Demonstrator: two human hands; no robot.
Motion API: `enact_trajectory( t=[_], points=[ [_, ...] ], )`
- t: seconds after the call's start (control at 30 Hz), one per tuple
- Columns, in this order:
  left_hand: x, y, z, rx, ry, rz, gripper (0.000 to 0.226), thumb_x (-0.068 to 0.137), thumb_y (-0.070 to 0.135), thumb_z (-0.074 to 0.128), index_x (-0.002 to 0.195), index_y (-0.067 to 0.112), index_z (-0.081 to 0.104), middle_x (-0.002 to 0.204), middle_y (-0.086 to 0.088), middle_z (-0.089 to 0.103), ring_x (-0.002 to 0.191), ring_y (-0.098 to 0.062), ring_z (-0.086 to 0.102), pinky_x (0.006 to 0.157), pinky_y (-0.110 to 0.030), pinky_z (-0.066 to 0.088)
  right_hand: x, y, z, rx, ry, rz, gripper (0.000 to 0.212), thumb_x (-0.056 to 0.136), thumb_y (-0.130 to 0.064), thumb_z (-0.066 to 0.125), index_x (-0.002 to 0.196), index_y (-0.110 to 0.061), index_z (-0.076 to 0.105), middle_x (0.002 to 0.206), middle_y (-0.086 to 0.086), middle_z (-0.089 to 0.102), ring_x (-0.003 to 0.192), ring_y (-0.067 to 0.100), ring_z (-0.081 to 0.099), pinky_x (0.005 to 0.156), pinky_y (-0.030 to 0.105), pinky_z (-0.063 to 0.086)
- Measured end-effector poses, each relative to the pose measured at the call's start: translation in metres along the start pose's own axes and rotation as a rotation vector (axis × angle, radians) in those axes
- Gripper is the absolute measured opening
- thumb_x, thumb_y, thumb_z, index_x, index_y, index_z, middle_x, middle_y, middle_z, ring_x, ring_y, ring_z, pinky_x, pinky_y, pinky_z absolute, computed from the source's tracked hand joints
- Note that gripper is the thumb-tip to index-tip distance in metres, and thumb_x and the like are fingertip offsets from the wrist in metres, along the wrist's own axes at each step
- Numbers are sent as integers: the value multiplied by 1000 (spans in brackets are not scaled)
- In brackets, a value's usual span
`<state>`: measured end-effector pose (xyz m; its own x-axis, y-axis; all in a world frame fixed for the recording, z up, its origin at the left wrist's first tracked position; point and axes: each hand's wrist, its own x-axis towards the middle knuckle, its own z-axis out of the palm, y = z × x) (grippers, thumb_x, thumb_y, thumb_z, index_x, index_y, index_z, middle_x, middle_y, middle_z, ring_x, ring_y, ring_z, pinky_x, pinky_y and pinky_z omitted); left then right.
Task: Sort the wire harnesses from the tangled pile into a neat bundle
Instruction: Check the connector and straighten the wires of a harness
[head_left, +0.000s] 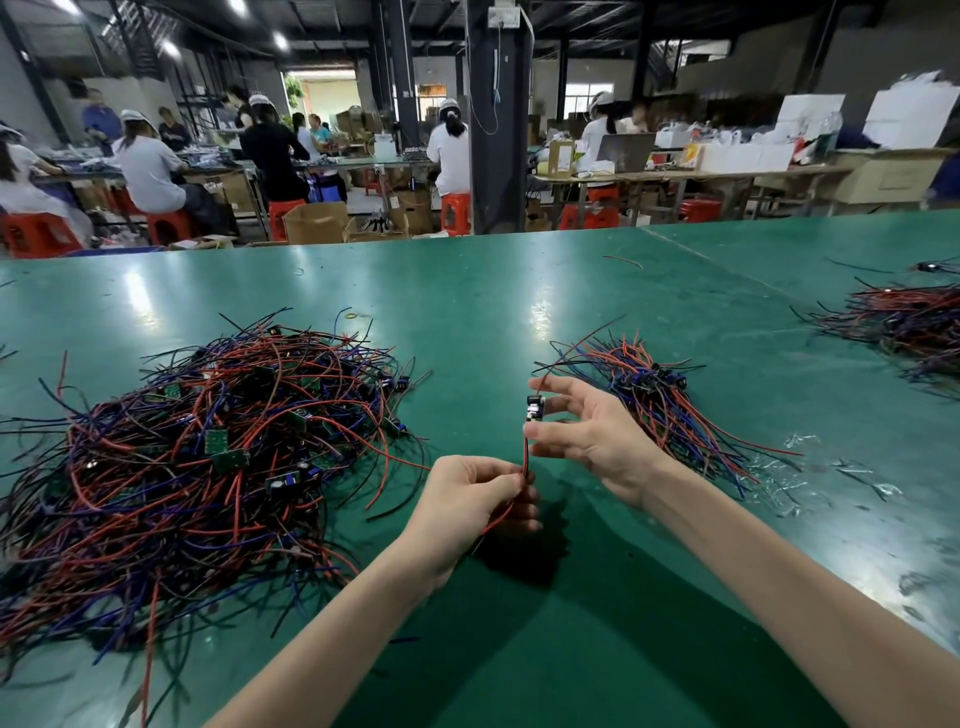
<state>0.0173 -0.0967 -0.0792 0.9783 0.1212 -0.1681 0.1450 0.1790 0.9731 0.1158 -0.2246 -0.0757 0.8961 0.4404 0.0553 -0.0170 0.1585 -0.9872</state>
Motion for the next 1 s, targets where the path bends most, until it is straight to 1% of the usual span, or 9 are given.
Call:
enact_trajectory(
  t=[0.17, 0.27, 0.33, 0.47, 0.57, 0.67, 0.73, 0.83, 1.0],
  points=[
    [-1, -1, 2, -7, -4, 3, 16, 90, -6, 53, 78, -5, 64, 61, -10, 64, 46, -14, 59, 50, -24, 55, -1, -2, 0, 110, -30, 65, 48, 77, 18, 62, 117, -7, 54, 93, 11, 54, 63, 16, 64, 63, 28, 59],
    [-2, -2, 3, -34, -16, 2, 16, 90, -6, 54, 79, -5, 64, 64, -12, 64, 47, -14, 60, 50, -23, 55, -1, -2, 1, 124, -49, 85, 46, 77, 16, 64, 114, -9, 54, 83, 12, 55, 61, 16, 63, 60, 26, 57],
    [-2, -1, 2, -98, -38, -9, 13, 90, -7, 53, 81, -7, 63, 66, -14, 65, 50, -15, 61, 50, -23, 55, -1, -1, 1, 138, -31, 82, 44, 77, 17, 63, 111, -10, 56, 78, 12, 55, 58, 16, 62, 58, 25, 56],
    [0, 3, 0, -218, -79, -49, 11, 89, -11, 52, 86, -10, 62, 70, -17, 68, 54, -18, 66, 51, -23, 55, 1, -2, -2, 182, 43, 57, 42, 75, 20, 62, 105, -9, 58, 78, 13, 56, 57, 19, 62, 56, 26, 56],
    [0, 3, -1, -203, -115, -73, 10, 89, -11, 52, 89, -11, 62, 72, -17, 68, 55, -20, 66, 52, -23, 55, 2, -2, -2, 172, 70, 26, 42, 74, 21, 61, 103, -8, 58, 78, 16, 56, 54, 17, 62, 54, 26, 55],
    [0, 3, -2, -153, -146, -97, 10, 91, -4, 53, 89, -9, 61, 66, -12, 67, 50, -15, 63, 49, -22, 54, 2, -2, -3, 176, 97, 0, 42, 73, 23, 60, 102, -8, 57, 77, 16, 57, 54, 17, 63, 53, 27, 55],
    [1, 3, -3, -162, -164, -107, 11, 91, -4, 52, 91, -9, 62, 66, -11, 68, 50, -14, 63, 49, -21, 53, 3, -2, -4, 167, 123, -12, 42, 73, 23, 61, 101, -8, 57, 75, 15, 58, 55, 17, 63, 54, 27, 56],
    [0, 4, -2, -217, -212, -141, 13, 89, -11, 50, 94, -10, 63, 75, -15, 71, 55, -16, 67, 52, -21, 54, 5, -3, -9, 164, 188, -14, 42, 73, 24, 61, 102, -6, 57, 70, 10, 59, 57, 17, 63, 55, 27, 56],
    [-1, 5, -3, -196, -288, -119, 22, 89, -16, 44, 99, -8, 62, 79, -13, 72, 60, -15, 68, 57, -20, 55, 9, -2, -14, 224, 215, 35, 40, 73, 24, 60, 100, -5, 57, 52, 1, 60, 52, 15, 63, 51, 27, 55]
  ],
)
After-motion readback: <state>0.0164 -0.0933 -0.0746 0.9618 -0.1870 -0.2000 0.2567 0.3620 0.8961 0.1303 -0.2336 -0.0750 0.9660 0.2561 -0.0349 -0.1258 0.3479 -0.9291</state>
